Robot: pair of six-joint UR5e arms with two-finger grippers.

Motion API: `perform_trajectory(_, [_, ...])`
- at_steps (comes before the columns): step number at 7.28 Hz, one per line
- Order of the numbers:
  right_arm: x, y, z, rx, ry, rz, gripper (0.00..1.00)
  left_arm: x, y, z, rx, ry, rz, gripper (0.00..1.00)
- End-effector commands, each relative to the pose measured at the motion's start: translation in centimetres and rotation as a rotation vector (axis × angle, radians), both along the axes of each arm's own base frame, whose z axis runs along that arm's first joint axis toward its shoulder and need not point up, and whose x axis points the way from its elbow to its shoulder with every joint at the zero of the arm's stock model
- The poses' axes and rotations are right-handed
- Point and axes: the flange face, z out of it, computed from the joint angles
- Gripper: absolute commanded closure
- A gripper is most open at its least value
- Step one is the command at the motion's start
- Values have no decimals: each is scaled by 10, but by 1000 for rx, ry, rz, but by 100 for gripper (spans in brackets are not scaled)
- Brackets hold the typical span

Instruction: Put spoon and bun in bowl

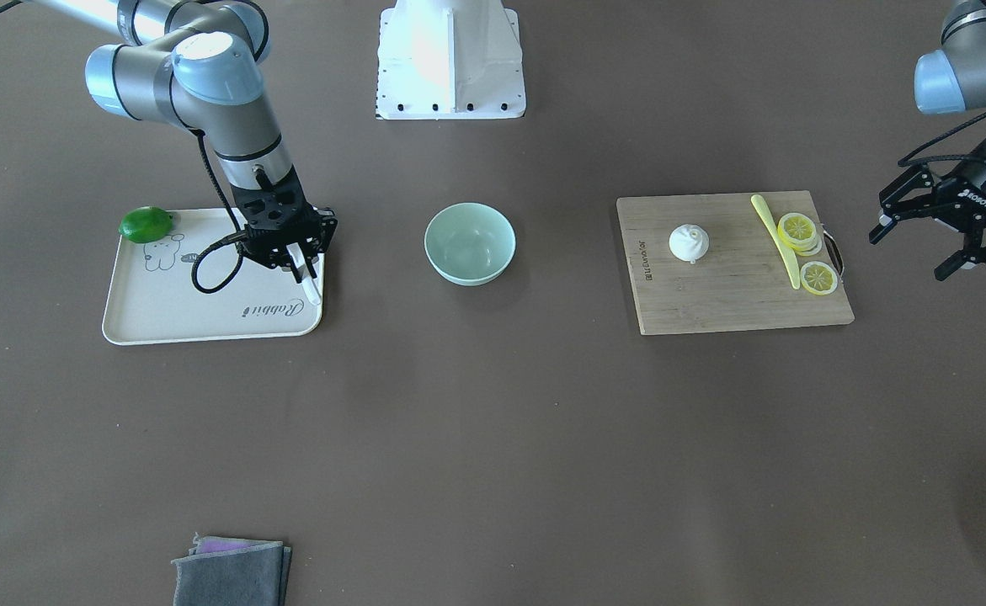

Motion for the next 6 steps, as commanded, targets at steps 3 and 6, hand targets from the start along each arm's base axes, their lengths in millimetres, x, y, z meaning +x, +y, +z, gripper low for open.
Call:
perform_trajectory(3, [-87, 20, -125, -498, -139, 520, 100, 4, 0, 5, -6, -4, 10, 1])
perform_trajectory(6, [-150, 9, -157, -546, -112, 719, 100, 10, -1, 16, -24, -13, 20, 1])
